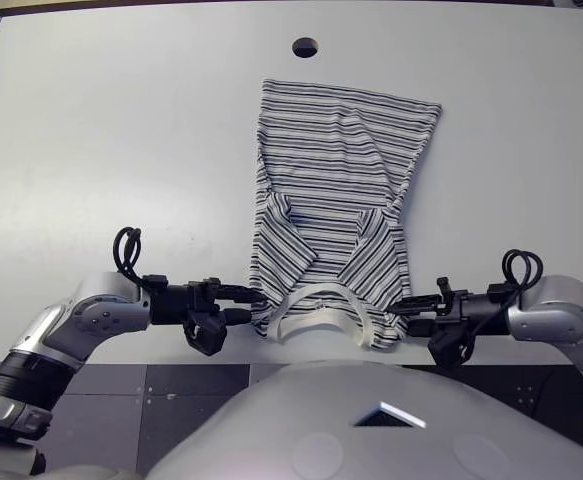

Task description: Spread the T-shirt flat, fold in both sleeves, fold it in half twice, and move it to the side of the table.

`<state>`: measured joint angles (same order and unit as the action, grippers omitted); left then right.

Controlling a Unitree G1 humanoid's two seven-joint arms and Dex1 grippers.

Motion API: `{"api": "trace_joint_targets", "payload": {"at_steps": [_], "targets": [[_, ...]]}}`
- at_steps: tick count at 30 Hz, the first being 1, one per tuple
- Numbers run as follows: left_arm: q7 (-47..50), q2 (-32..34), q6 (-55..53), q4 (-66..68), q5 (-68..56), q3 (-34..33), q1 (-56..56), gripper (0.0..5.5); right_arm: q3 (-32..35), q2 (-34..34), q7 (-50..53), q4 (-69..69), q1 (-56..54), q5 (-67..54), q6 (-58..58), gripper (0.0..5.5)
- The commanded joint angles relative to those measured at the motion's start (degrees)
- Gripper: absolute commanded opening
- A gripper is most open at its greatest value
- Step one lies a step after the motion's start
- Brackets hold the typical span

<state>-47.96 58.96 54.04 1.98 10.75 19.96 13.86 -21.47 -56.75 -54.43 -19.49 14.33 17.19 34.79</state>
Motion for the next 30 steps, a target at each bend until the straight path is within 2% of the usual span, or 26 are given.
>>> {"api": "trace_joint_targets", "payload": {"at_steps": [1, 7, 13, 19, 25, 28, 30], "targets": [[-0.9, 0.0, -1.7, 2.5, 3.0, 1.9, 1.4, 1.0, 0.5, -0.8, 0.4, 1.3, 0.0, 1.1, -0.6, 1.06], [-0.8, 0.3, -2.9, 0.2, -0.5, 2.6, 3.5, 0.11, 1.0, -1.6, 0.8, 1.1, 1.7, -0.4, -0.1, 0.1], [0.7, 0.4, -6.1, -3.7, -8.0, 1.2, 10.3, 0.11, 5.6, -4.5, 3.5, 1.4, 8.7, -4.8, 1.1, 0.1], [3.9, 1.5, -7.2, -7.5, -11.9, -3.9, 20.0, 0.11, 16.2, -7.5, 6.3, -0.9, 20.2, -10.1, 1.7, 0.1], [3.1, 3.3, -7.3, -12.2, -14.5, -6.5, 27.2, 0.11, 16.5, -6.8, 5.3, -5.6, 23.1, -12.1, 0.8, 0.1], [2.7, 2.6, -7.9, -14.0, -17.7, -7.0, 26.2, 0.11, 15.6, -5.3, 5.4, -6.8, 21.1, -13.5, -0.6, 0.1], [4.7, -1.2, -10.2, -14.8, -19.9, -8.0, 21.2, 0.11, 14.9, -1.5, 7.3, -6.2, 16.1, -15.1, -2.9, 0.1]]}}
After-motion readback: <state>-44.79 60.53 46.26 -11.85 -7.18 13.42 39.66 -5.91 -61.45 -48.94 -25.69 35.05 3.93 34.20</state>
